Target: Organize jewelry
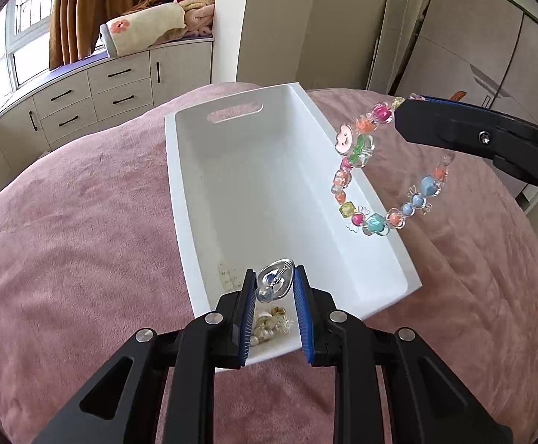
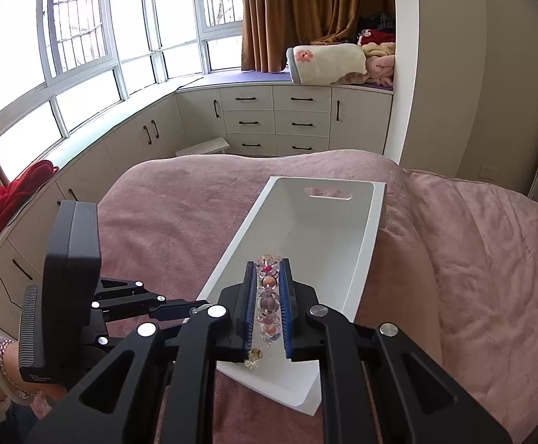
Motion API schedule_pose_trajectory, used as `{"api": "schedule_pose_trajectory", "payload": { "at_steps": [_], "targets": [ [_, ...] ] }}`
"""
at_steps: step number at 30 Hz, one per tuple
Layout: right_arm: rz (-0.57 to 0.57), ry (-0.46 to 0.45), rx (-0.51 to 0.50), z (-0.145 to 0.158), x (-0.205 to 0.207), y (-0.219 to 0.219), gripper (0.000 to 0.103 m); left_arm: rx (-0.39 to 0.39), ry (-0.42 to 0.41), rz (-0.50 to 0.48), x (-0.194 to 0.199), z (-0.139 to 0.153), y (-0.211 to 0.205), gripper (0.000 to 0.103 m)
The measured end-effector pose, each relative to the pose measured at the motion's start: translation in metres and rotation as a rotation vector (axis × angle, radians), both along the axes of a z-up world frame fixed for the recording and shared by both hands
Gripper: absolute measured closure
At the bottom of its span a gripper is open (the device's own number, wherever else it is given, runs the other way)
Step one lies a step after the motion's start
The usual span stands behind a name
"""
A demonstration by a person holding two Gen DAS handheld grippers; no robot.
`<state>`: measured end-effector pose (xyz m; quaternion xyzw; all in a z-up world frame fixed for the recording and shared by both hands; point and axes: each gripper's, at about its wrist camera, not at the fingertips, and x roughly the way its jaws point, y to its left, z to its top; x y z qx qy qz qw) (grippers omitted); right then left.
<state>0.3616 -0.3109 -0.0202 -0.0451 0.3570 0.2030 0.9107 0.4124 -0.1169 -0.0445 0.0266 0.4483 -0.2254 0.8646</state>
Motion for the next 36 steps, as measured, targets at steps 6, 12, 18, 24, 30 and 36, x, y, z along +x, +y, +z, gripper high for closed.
{"api": "schedule_pose_trajectory", "payload": {
  "at_steps": [6,12,18,24,30,36],
  "targets": [
    [-0.023,0.041,0.006,-0.024,0.021,-0.005,0.090,0.019,0.039,0.021,0.024,-0.024,-0.009,0.078],
    [-0.034,0.075,0.005,-0.043,0.033,-0.005,0.090,0.057,0.049,0.018,0.028,-0.037,-0.015,0.077],
    [-0.050,0.036,-0.034,-0.042,0.029,0.000,0.052,0.050,0.012,0.056,0.018,-0.030,-0.009,0.047],
    [-0.086,-0.032,-0.024,-0.023,0.007,-0.002,0.024,0.066,-0.082,0.079,-0.005,0.001,0.000,0.030],
    [-0.128,-0.098,-0.047,0.002,-0.031,-0.005,0.005,0.055,-0.177,0.087,-0.040,0.039,0.009,0.012],
    [-0.168,-0.126,-0.069,0.020,-0.064,-0.005,0.005,0.077,-0.206,0.114,-0.073,0.053,0.017,0.010]
  ]
}}
